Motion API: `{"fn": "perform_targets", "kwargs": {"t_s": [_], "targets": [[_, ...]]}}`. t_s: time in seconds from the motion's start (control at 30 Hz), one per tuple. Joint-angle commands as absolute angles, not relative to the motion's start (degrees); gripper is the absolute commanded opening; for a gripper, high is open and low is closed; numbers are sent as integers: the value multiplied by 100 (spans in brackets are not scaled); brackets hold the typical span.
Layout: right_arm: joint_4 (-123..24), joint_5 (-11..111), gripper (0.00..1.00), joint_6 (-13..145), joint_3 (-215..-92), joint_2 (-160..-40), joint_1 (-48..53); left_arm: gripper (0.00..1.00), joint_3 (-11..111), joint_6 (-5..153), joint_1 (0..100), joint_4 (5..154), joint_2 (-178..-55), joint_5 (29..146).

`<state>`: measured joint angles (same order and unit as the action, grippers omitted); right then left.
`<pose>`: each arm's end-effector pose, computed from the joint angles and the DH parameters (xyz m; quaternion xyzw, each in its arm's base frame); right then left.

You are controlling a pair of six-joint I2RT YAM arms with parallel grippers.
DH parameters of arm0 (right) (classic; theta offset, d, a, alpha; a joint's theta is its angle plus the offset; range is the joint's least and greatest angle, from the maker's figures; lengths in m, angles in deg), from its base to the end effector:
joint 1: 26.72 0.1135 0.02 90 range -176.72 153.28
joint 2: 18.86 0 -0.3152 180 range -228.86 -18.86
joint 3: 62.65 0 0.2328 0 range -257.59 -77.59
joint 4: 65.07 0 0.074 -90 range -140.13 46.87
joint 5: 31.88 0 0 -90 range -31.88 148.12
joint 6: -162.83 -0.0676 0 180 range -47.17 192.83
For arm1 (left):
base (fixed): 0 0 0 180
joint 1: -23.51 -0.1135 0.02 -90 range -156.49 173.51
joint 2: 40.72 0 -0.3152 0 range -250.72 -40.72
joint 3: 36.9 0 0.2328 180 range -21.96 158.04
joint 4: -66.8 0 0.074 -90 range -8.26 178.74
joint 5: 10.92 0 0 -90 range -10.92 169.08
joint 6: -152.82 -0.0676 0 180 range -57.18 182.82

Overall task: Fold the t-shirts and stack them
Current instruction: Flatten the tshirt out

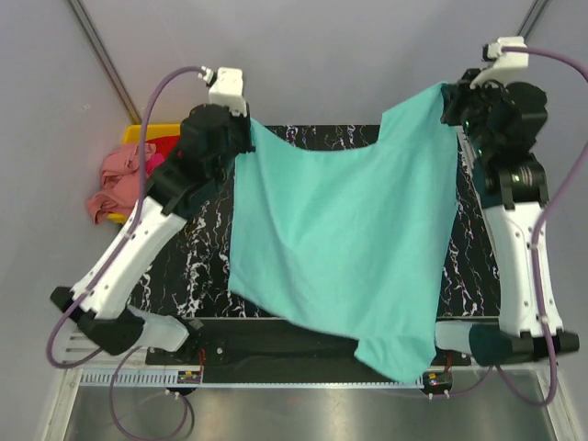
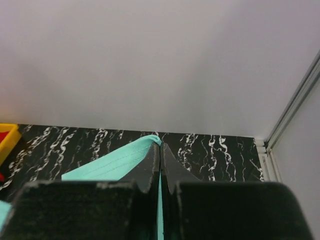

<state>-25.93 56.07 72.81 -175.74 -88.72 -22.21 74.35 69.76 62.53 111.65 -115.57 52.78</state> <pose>0.2214 0.0199 0.5790 -0.0398 0.6803 0.0411 0.7307 0.2194 -0.1393 0.5361 0.0610 0.7498 -0.0897 0.6528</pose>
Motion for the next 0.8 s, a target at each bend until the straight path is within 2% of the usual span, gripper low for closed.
{"fn": "perform_targets", "kwargs": {"t_s": [0.0,0.13,0.3,0.43,0.6,0.77], "targets": [[-3720,5925,0,7747,-18243,-9397,-2241,0,8463,6317,5622,10053,-12041,5042],[-3625,5944,0,8213,-19033,-10023,-2364,0,9264,6502,4839,10100,-12877,5814],[-3475,5970,0,8978,-19448,-10235,-2575,0,8932,5975,4706,9309,-12572,5948],[-3344,5996,0,9418,-19361,-10078,-2611,0,8739,5755,4715,9598,-12283,6055],[-3256,5627,0,9366,-18194,-9113,-2611,0,6912,5684,4715,9124,-11019,5720],[-3054,5540,0,8613,-16343,-8084,-2611,0,4999,6262,4715,9351,-10155,6176]]}}
